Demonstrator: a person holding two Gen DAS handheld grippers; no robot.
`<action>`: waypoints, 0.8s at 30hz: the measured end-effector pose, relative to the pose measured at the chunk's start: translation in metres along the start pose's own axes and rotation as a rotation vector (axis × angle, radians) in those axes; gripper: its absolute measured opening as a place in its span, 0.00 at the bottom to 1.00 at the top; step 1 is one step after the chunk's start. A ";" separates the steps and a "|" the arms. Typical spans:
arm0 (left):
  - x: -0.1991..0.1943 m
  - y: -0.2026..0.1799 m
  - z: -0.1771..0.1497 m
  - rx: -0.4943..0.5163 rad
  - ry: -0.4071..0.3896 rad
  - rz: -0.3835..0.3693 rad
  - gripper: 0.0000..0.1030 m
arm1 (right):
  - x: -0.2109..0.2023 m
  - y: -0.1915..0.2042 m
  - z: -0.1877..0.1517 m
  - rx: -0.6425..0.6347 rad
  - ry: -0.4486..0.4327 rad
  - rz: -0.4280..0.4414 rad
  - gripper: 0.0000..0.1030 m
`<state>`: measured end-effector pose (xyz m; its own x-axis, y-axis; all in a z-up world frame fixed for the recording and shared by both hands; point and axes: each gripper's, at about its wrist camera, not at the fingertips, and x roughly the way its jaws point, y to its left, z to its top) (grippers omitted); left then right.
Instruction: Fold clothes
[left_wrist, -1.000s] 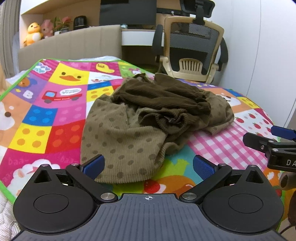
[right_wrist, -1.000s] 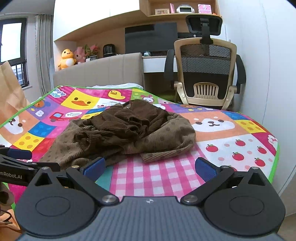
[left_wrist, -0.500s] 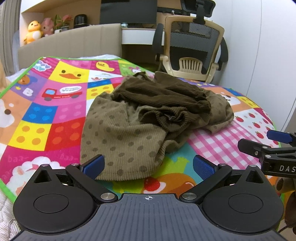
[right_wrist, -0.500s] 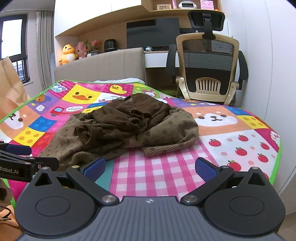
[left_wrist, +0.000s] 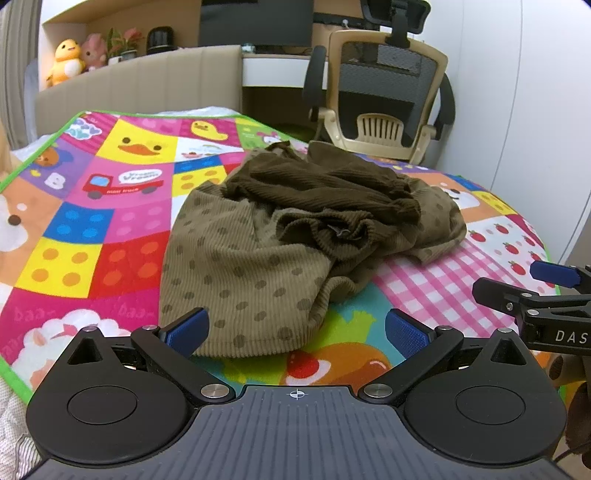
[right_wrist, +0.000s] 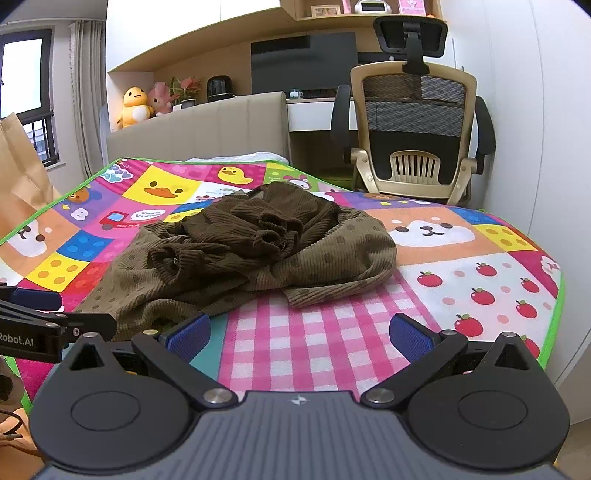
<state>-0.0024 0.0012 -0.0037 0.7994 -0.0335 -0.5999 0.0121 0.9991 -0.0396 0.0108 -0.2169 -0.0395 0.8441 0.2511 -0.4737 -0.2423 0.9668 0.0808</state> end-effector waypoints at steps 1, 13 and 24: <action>0.000 0.000 0.000 0.000 0.000 0.000 1.00 | 0.000 0.000 0.000 -0.001 0.000 0.001 1.00; 0.001 0.001 -0.001 -0.002 0.007 0.001 1.00 | 0.001 0.002 0.000 -0.004 0.004 0.010 1.00; 0.002 0.002 -0.002 -0.003 0.012 0.002 1.00 | 0.002 0.002 -0.001 -0.004 0.007 0.013 1.00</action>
<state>-0.0019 0.0031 -0.0068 0.7923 -0.0321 -0.6093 0.0091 0.9991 -0.0407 0.0114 -0.2147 -0.0409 0.8376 0.2632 -0.4788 -0.2551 0.9633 0.0833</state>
